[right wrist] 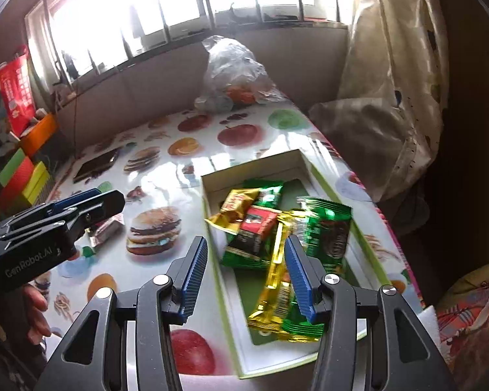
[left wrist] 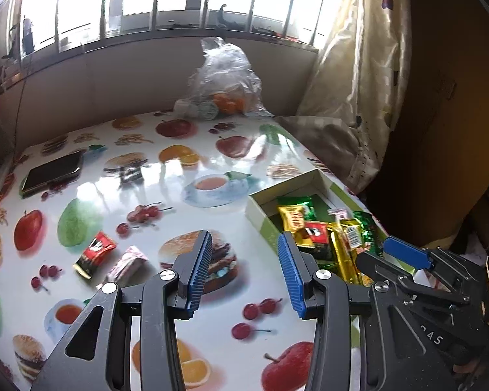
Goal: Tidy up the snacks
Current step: 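Withdraw both open tools from the box toward the last two snacks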
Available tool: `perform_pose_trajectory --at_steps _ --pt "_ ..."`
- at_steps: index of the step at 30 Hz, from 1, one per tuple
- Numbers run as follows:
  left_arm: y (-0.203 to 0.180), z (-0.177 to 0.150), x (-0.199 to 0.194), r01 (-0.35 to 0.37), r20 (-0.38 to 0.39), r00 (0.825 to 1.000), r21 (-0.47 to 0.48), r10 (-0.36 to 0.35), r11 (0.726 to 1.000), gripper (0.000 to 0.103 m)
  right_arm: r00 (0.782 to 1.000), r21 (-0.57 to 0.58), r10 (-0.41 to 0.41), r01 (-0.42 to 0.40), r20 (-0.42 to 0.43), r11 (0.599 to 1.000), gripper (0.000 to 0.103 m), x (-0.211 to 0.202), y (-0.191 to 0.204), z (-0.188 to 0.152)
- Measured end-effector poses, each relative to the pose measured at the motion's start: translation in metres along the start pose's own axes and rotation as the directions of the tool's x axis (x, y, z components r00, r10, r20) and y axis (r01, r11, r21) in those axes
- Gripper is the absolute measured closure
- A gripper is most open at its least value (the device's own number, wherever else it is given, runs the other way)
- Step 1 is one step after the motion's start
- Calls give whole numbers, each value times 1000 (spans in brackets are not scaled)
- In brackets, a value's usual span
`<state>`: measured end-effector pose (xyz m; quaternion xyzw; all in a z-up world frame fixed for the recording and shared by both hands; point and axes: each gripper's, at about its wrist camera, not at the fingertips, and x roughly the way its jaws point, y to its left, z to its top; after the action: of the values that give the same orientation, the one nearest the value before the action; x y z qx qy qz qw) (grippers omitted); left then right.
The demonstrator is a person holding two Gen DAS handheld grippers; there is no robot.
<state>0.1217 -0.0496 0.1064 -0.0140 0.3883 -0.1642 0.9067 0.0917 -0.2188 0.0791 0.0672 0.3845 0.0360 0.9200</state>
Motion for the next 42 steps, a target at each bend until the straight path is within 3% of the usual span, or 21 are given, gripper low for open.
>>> perform_pose_trajectory --at_steps 14,33,42 --pt "42 -9 -21 -112 43 993 -39 114 993 60 998 -69 56 -57 -12 996 54 20 49 7" --pt "107 -20 -33 -161 40 985 -116 166 980 60 991 -146 113 -123 -72 982 54 55 111 14" --pt "152 -28 -39 -219 33 973 -168 228 961 60 978 -162 166 -186 -129 969 54 88 147 17"
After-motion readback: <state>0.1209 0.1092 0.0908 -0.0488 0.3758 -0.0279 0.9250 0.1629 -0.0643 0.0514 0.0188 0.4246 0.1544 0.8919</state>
